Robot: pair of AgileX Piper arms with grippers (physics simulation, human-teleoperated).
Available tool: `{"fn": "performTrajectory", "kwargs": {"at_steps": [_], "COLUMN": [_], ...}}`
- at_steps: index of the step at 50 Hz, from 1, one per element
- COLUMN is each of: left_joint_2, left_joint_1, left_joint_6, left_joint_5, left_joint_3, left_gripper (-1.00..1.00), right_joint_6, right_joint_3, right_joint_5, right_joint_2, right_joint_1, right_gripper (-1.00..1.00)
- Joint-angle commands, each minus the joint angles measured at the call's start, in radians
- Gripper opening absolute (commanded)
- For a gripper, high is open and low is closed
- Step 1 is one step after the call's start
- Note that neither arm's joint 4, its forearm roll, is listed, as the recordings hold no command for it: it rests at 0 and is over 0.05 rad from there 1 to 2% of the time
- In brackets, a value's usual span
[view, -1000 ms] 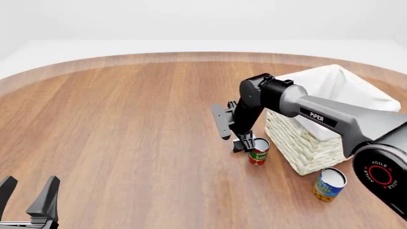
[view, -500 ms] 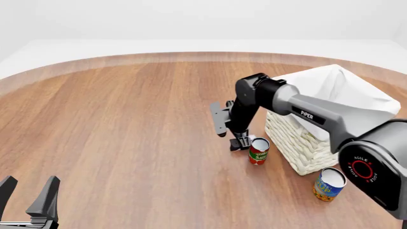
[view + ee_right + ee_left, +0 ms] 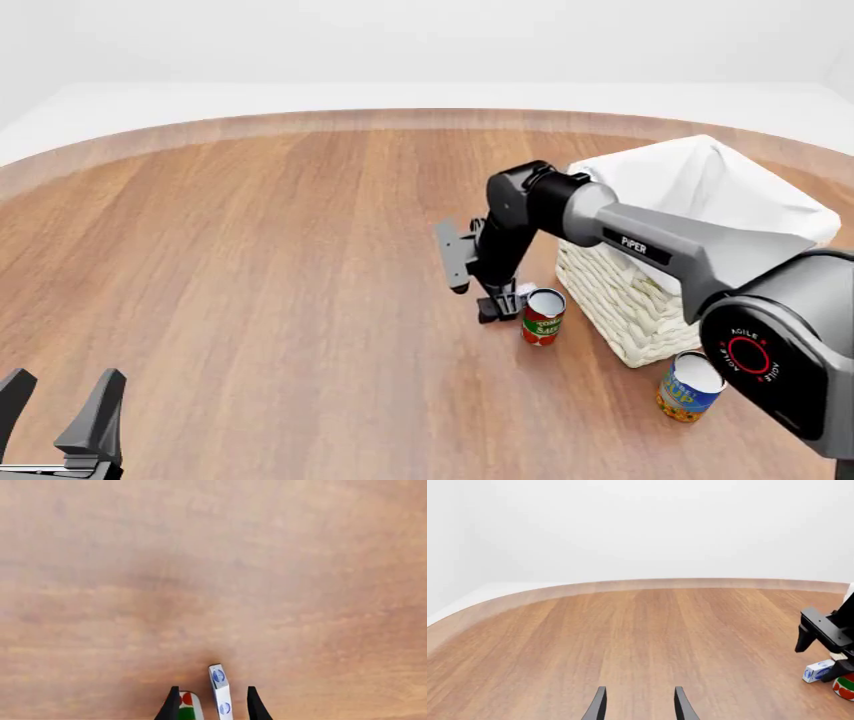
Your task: Pick up the alphabet soup and the cream cheese box, and put them in the basket.
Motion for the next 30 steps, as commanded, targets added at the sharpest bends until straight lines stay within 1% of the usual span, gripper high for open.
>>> {"fn": "performTrajectory", "kwargs": {"at_steps": [1, 12, 15, 30], "left_joint_2": [0.0, 0.0, 0.0, 0.0], "left_joint_1": [0.0, 0.0, 0.0, 0.0], "left_joint_6": [0.0, 0.0, 0.0, 0.0], "left_joint_5": [0.0, 0.0, 0.0, 0.0], "left_joint_3": [0.0, 0.0, 0.0, 0.0], "left_gripper": [1.0, 1.0, 1.0, 1.0], "right_joint_6": [0.003, -0.009, -0.019, -0.026], "right_joint_3": [0.005, -0.007, -0.014, -0.033], "right_joint_5": [0.0, 0.007, 0.011, 0.018], "right_joint_2": [0.005, 0.02, 0.031, 0.064], "right_joint_1": [-0.001, -0.021, -0.027, -0.03], "right_gripper": [1.0, 1.0, 1.0, 1.0]}}
